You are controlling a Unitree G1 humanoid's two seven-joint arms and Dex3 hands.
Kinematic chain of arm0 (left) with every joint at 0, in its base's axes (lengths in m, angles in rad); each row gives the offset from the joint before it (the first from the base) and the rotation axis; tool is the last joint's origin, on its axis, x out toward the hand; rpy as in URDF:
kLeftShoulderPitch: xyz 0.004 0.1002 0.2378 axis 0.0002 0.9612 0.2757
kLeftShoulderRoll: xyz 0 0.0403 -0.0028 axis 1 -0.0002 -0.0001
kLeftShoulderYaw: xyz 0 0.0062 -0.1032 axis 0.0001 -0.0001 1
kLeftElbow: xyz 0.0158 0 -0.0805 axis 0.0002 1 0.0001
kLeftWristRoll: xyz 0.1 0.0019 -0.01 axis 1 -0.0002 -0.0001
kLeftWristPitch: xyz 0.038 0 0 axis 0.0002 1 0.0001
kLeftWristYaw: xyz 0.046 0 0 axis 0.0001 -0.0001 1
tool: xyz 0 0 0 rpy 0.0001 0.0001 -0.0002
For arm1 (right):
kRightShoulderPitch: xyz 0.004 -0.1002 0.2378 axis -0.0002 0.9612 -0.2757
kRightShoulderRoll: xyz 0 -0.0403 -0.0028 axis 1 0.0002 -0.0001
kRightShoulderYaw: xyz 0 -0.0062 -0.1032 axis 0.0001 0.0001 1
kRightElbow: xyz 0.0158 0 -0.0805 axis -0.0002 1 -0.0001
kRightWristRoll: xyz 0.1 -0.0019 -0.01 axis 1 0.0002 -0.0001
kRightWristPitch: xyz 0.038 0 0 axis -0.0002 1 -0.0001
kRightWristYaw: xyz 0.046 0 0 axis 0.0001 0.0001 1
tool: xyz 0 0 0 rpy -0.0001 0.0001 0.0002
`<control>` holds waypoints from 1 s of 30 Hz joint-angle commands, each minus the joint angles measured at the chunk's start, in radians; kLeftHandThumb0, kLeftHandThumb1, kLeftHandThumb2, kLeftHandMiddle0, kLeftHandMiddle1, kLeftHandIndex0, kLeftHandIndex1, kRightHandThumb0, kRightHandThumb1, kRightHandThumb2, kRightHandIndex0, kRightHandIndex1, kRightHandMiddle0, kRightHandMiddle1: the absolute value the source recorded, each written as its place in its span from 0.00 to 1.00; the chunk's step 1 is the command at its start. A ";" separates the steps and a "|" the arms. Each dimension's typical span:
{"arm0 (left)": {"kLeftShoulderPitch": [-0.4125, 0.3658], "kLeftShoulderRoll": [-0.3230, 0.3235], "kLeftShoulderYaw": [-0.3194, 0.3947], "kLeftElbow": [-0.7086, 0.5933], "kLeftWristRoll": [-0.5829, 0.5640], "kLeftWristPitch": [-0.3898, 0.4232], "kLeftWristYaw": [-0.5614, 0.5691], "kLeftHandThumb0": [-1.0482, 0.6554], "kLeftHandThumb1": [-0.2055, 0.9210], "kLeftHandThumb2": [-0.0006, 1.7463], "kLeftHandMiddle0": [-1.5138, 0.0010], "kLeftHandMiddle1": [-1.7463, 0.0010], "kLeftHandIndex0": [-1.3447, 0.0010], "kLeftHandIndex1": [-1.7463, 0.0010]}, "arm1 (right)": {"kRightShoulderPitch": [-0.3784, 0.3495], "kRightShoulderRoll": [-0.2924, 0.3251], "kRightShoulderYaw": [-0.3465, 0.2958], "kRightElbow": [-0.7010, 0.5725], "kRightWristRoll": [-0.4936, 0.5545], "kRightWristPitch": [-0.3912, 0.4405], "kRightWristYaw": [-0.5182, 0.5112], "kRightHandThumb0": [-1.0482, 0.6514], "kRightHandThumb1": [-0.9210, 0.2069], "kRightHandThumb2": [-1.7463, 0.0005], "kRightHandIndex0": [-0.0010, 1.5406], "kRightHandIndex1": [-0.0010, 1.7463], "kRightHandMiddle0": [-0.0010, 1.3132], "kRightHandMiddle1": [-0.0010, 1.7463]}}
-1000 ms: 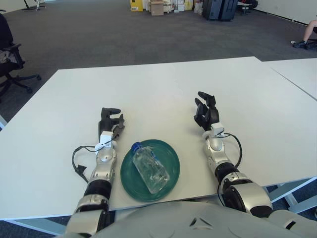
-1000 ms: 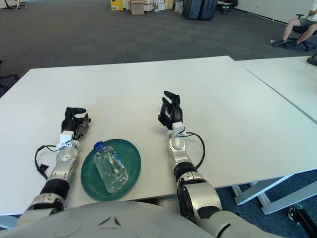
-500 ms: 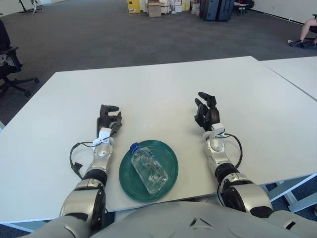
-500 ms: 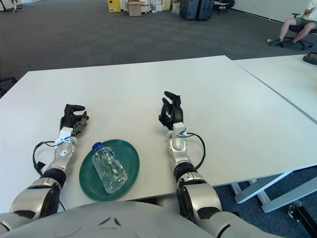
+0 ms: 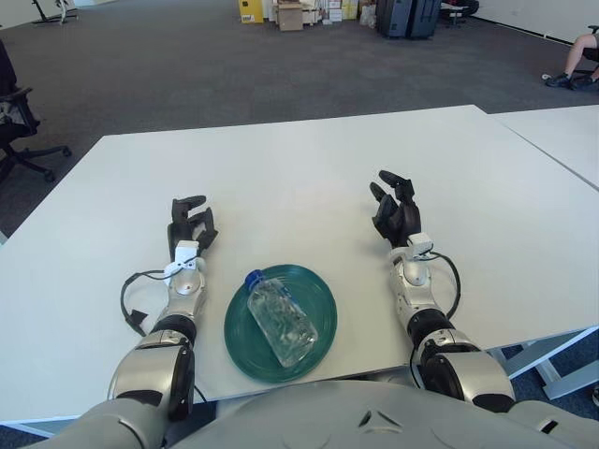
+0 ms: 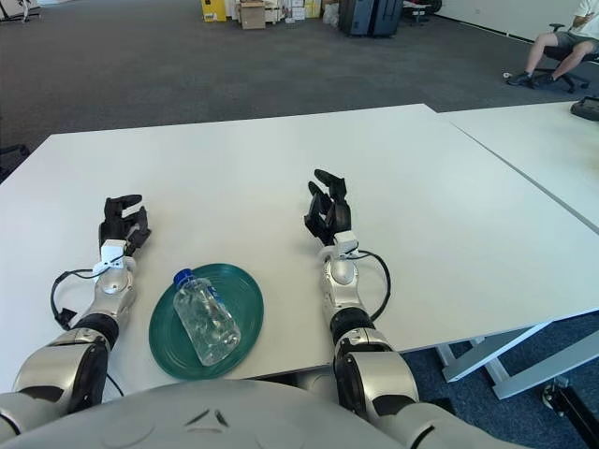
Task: Put the bottle into the plate.
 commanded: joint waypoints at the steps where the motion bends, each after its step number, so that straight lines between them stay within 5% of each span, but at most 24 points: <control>1: 0.052 -0.015 -0.002 0.044 -0.002 0.007 0.003 0.28 1.00 0.41 0.76 0.71 0.81 0.34 | -0.001 0.009 -0.012 -0.022 0.021 0.024 0.021 0.29 0.00 0.53 0.30 0.08 0.05 0.58; 11: 0.050 -0.030 -0.013 0.030 -0.003 -0.014 0.007 0.28 1.00 0.41 0.72 0.70 0.79 0.34 | 0.013 0.010 -0.018 -0.077 0.011 0.113 0.011 0.34 0.00 0.56 0.32 0.10 0.09 0.57; 20: 0.049 -0.037 -0.013 0.027 -0.014 -0.032 0.001 0.26 1.00 0.40 0.72 0.70 0.79 0.34 | 0.053 -0.017 0.022 -0.206 -0.065 0.324 -0.029 0.33 0.00 0.60 0.27 0.26 0.07 0.59; 30: 0.048 -0.042 -0.027 0.023 0.000 -0.039 0.029 0.26 1.00 0.40 0.71 0.70 0.78 0.34 | 0.109 -0.123 0.153 -0.431 -0.211 0.668 0.076 0.27 0.00 0.62 0.23 0.41 0.00 0.63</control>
